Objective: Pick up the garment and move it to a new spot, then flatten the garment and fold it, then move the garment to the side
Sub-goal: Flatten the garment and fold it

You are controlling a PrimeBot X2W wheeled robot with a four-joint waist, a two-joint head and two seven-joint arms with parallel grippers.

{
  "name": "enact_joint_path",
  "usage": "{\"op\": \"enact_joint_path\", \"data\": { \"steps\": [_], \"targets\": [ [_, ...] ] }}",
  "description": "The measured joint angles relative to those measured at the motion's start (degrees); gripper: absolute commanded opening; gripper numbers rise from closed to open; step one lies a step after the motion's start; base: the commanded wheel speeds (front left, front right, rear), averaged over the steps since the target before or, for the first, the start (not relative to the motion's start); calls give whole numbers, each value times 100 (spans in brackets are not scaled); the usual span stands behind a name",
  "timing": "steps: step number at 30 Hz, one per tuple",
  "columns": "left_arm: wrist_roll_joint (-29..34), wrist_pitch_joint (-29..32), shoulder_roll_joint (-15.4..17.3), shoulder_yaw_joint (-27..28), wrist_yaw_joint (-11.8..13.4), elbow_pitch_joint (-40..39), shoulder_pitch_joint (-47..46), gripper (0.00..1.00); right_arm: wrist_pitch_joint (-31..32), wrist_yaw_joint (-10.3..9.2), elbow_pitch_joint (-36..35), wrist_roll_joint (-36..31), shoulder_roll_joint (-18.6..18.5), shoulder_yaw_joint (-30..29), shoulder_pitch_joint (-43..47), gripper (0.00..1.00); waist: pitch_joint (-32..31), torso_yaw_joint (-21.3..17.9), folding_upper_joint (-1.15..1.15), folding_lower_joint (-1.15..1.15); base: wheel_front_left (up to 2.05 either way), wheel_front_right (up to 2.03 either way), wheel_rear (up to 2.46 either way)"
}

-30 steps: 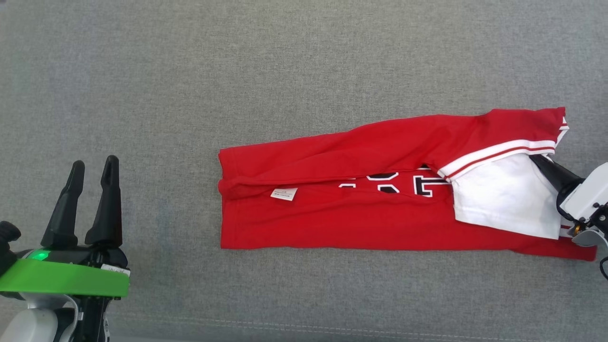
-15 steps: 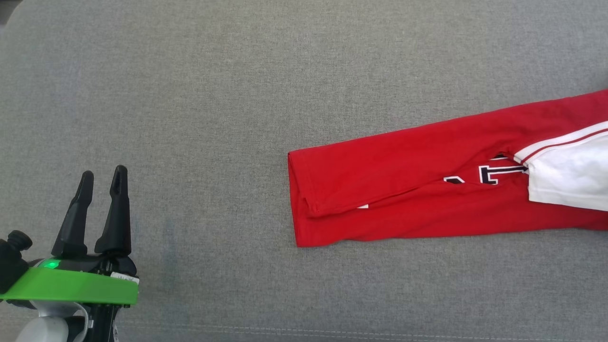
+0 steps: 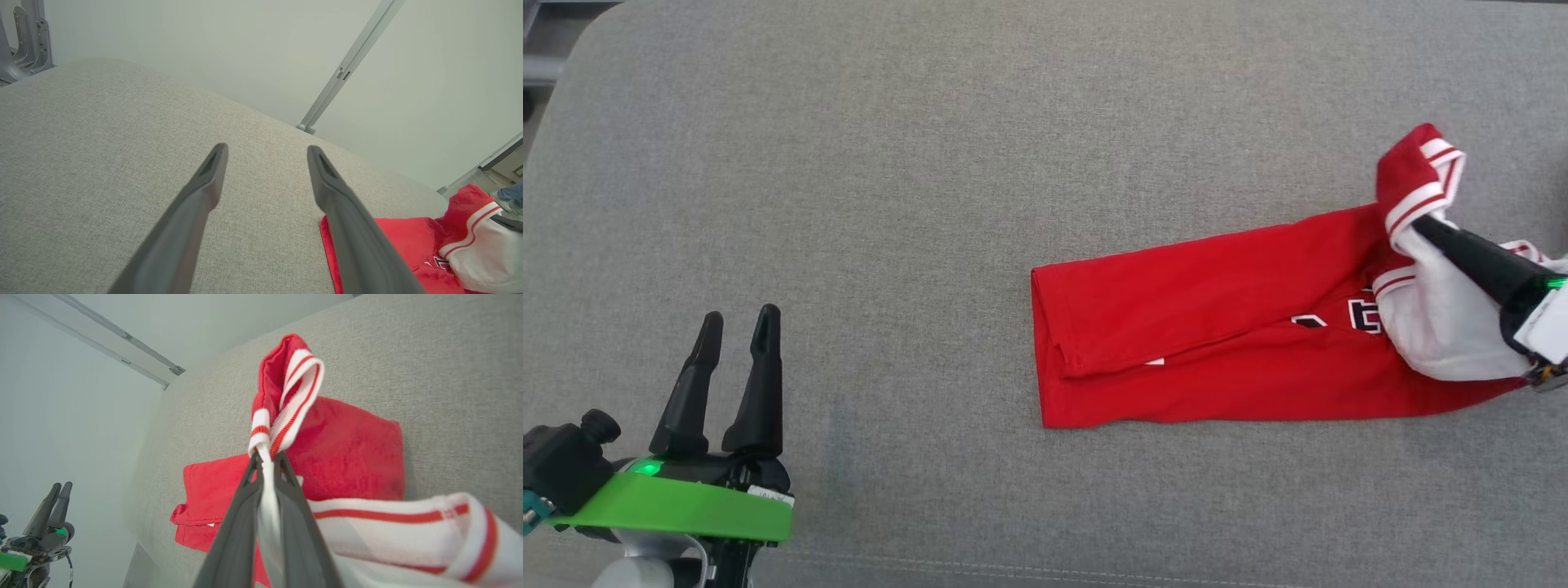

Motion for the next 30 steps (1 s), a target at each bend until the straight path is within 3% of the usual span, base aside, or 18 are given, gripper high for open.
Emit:
{"op": "enact_joint_path", "data": {
  "steps": [9,18,28,29,30],
  "targets": [
    [42,2,-30,-183,-71,37,-40,100,164,-13,-756,-183,516,744,-12,0,33,181,0,0,0,0,0],
    [43,26,-305,-536,-249,193,-281,100,-48,-457,-576,-848,1163,1330,-20,0,117,567,0,0,0,0,0],
    [92,25,-454,-672,-316,432,-363,100,-287,-717,-115,-1287,1718,1761,-391,0,186,1052,0,0,0,0,0],
    [92,25,-464,-648,-316,453,-361,100,-293,-719,-65,-1323,1761,1807,-421,30,188,1081,0,0,0,0,0],
    [92,25,-467,-620,-316,467,-361,100,-297,-742,-23,-1357,1794,1847,-444,82,188,1103,0,0,0,0,0]
  ]
}}
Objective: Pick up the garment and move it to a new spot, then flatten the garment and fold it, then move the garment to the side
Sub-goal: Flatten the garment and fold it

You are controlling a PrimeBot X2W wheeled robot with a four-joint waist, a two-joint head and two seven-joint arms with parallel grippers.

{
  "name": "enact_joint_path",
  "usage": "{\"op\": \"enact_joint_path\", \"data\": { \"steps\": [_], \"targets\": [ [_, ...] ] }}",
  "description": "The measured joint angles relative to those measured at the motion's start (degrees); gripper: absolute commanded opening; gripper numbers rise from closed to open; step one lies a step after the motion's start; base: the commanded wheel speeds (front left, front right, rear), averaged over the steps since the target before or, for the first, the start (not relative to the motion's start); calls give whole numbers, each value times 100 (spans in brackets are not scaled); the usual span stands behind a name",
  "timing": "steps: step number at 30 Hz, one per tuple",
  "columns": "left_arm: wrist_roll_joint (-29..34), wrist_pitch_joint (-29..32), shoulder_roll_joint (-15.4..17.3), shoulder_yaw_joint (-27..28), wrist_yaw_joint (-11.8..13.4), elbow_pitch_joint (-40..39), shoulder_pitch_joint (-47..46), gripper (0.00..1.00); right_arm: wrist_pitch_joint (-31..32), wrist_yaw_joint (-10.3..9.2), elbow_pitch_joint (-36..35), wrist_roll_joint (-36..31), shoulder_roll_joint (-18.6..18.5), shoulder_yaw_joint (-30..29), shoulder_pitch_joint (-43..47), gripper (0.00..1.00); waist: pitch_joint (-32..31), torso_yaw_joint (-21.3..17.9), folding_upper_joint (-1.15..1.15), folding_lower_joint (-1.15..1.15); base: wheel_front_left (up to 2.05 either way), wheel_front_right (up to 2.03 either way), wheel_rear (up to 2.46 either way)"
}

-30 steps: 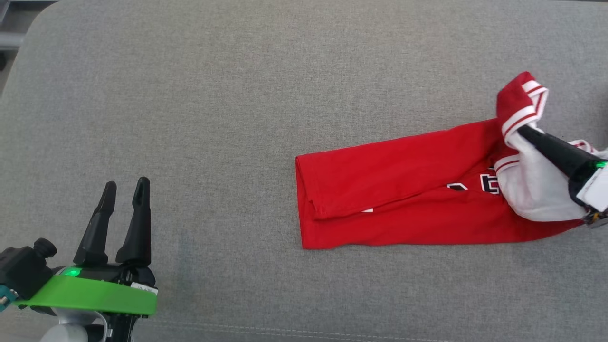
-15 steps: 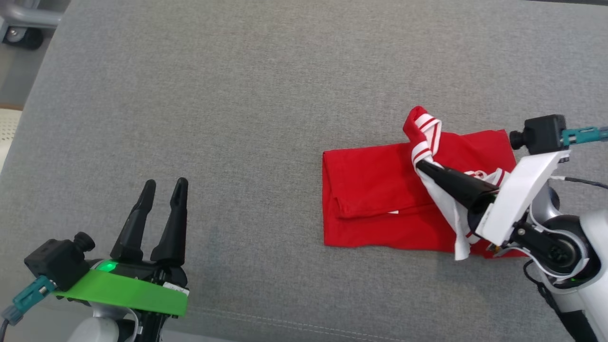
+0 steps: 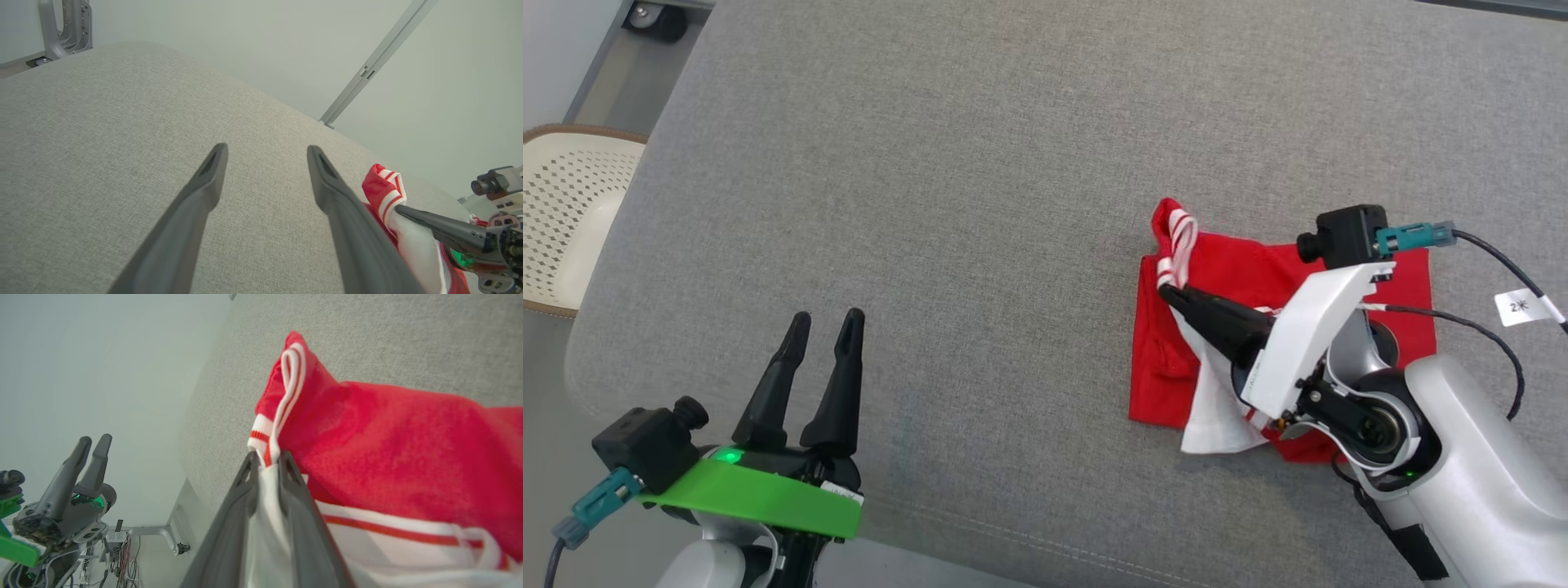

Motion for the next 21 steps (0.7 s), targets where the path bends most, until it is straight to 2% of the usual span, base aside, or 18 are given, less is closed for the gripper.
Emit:
{"op": "enact_joint_path", "data": {
  "steps": [1,6,10,12,14,17,21],
  "targets": [
    [1,0,0,27,0,12,0,100,0,-18,37,-10,48,37,-31,100,-1,13,0,0,0,0,0],
    [7,-1,3,201,3,65,5,100,-34,64,110,-8,331,245,-206,100,-26,-35,0,0,0,0,0],
    [8,-7,31,387,11,67,14,100,-330,87,-42,2,545,105,-374,100,-58,-144,0,0,0,0,0],
    [9,-7,70,475,27,64,23,100,-481,87,-149,-2,527,-63,-422,100,-77,-216,0,0,0,0,0],
    [13,-7,94,543,29,49,44,100,-556,86,-193,-90,346,-169,-420,100,-96,-298,0,0,0,0,0],
    [25,-8,107,627,37,9,102,100,-584,59,-174,-367,-137,-319,-346,100,-117,-436,0,0,0,0,0],
    [43,-8,145,669,79,-105,183,100,-631,-75,-69,-508,-558,-578,26,100,-121,-638,0,0,0,0,0]
  ]
}}
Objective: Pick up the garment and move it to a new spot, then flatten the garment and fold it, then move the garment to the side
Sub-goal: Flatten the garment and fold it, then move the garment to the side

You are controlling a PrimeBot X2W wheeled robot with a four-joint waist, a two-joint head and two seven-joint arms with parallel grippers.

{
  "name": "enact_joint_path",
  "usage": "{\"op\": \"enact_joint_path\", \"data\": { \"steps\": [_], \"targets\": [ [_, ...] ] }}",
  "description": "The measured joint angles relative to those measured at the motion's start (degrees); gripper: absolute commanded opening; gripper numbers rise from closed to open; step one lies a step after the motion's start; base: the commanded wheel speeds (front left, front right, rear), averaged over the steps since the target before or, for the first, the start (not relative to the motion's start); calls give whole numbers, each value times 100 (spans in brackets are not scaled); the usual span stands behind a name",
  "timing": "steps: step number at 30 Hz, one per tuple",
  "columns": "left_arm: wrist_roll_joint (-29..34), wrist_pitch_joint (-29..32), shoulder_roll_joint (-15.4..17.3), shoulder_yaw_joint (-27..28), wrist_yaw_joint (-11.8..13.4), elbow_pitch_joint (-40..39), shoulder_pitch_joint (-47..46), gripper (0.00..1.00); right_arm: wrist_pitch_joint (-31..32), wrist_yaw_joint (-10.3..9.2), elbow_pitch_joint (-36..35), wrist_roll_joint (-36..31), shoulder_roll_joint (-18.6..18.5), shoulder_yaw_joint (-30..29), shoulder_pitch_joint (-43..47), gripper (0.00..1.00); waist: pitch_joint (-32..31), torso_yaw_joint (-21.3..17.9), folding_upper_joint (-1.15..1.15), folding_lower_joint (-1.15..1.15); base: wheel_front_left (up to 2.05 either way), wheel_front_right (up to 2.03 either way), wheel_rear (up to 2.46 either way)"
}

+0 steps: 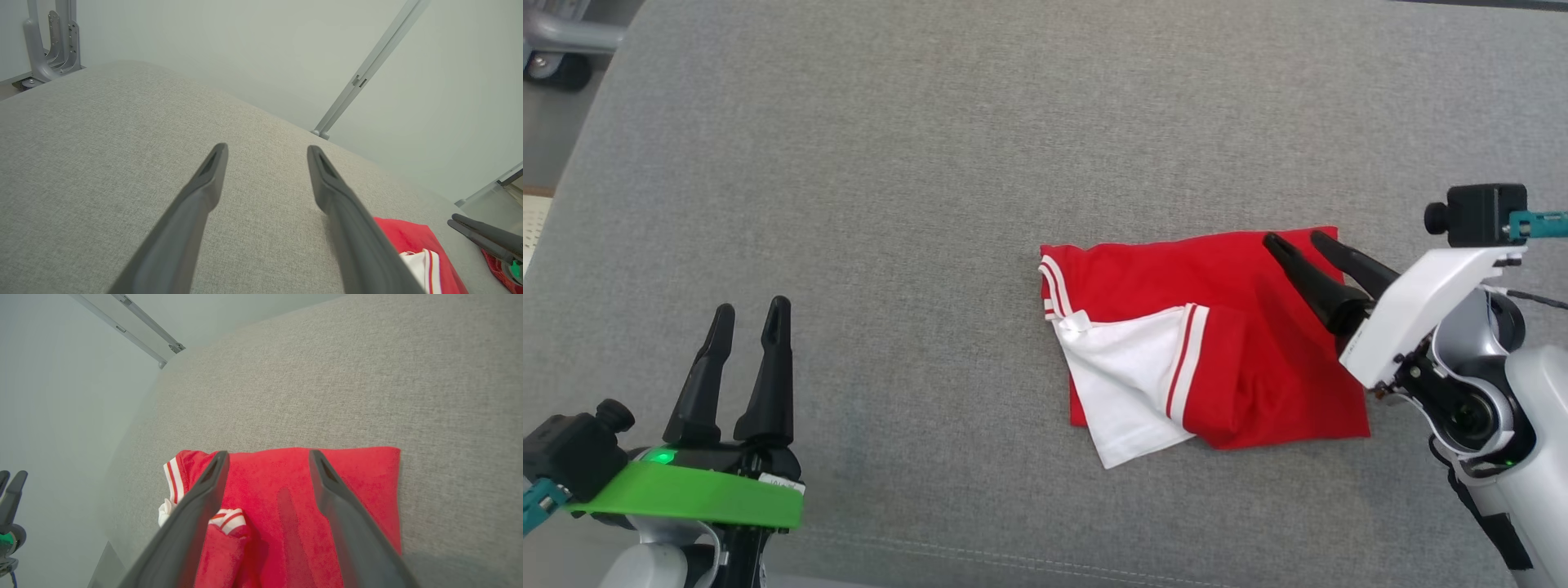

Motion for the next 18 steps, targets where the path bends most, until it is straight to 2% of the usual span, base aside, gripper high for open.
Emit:
{"op": "enact_joint_path", "data": {
  "steps": [5,13,18],
  "targets": [
    [10,0,38,13,3,-193,5,100,-74,-52,156,-5,-222,-225,392,100,86,-269,0,0,0,0,0],
    [66,0,41,-46,3,-296,-9,100,-179,-41,392,113,-252,-380,534,100,392,-354,0,0,0,0,0],
    [67,0,37,-49,3,-289,-41,100,-177,180,508,214,-220,-254,526,100,497,-285,0,0,0,0,0]
  ]
}}
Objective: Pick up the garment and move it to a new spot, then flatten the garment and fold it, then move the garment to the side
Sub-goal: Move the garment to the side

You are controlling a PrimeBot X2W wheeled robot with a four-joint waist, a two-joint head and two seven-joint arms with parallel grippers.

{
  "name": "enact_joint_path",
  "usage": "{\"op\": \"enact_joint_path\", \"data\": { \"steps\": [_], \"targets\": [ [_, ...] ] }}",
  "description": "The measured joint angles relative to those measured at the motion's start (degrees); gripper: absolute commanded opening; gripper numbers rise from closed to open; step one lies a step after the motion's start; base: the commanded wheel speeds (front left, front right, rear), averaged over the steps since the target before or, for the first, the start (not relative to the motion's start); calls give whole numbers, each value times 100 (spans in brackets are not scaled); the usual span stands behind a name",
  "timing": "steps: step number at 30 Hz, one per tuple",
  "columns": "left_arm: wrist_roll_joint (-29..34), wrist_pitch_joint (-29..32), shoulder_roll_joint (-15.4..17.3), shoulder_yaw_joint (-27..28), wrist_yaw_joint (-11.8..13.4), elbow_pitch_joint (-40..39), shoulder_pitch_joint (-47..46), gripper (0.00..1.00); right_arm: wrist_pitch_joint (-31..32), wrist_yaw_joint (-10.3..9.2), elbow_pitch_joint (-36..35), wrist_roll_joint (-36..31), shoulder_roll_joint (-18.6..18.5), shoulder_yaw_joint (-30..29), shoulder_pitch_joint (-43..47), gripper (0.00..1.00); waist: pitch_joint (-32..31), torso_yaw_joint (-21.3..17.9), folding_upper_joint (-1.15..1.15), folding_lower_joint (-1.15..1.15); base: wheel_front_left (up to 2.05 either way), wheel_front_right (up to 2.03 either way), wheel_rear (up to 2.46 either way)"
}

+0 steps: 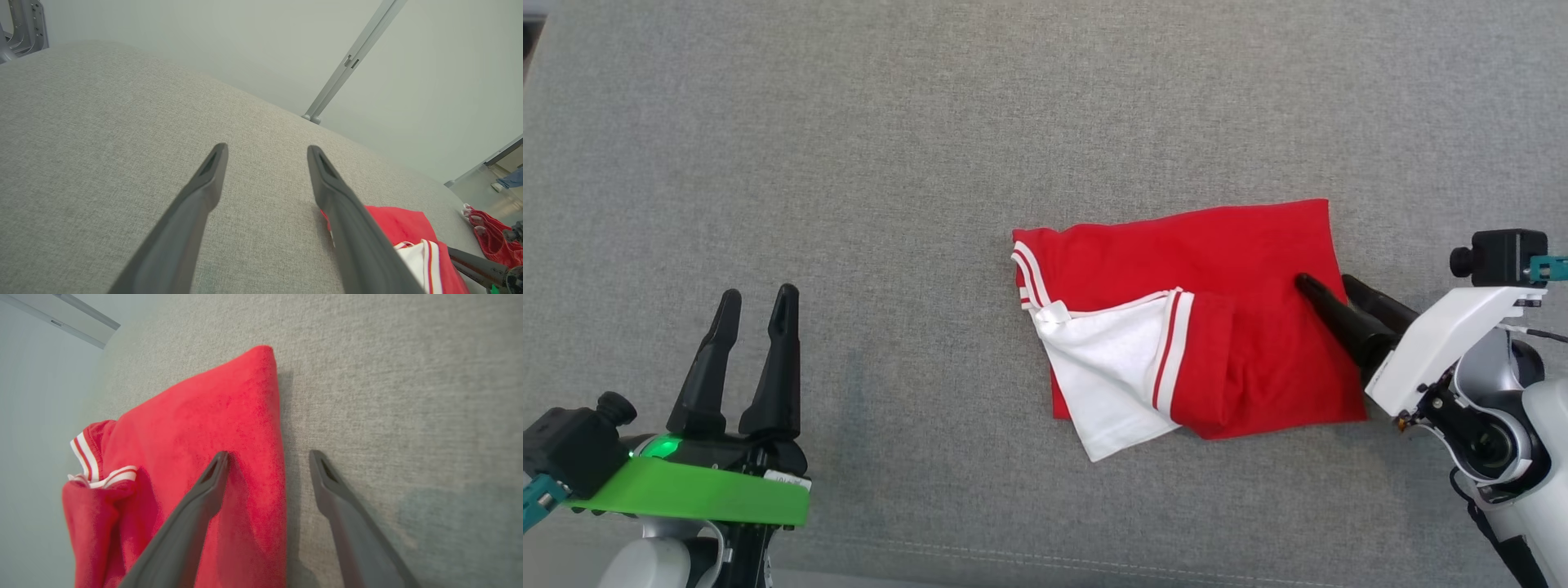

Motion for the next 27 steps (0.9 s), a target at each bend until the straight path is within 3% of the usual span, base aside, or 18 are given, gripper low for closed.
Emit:
{"op": "enact_joint_path", "data": {
  "steps": [5,6,7,8,17,27],
  "targets": [
    [3,0,-14,-24,0,56,-48,100,12,207,121,93,65,149,-49,100,5,71,0,0,0,0,0],
    [7,0,-22,-25,0,71,-57,100,15,246,154,91,59,185,-79,65,-8,85,0,0,0,0,0],
    [23,0,-24,-26,0,79,-64,100,15,288,181,83,62,223,-126,16,-23,98,0,0,0,0,0],
    [38,0,-29,-31,0,87,-74,100,35,333,210,86,68,254,-169,0,-39,112,0,0,0,0,0],
    [38,-1,-45,148,11,149,-39,100,116,582,-130,289,32,116,-617,0,-230,92,0,0,0,0,0],
    [38,-1,51,275,27,63,32,100,568,565,-469,305,-702,-233,-837,0,-323,-283,0,0,0,0,0]
  ]
}}
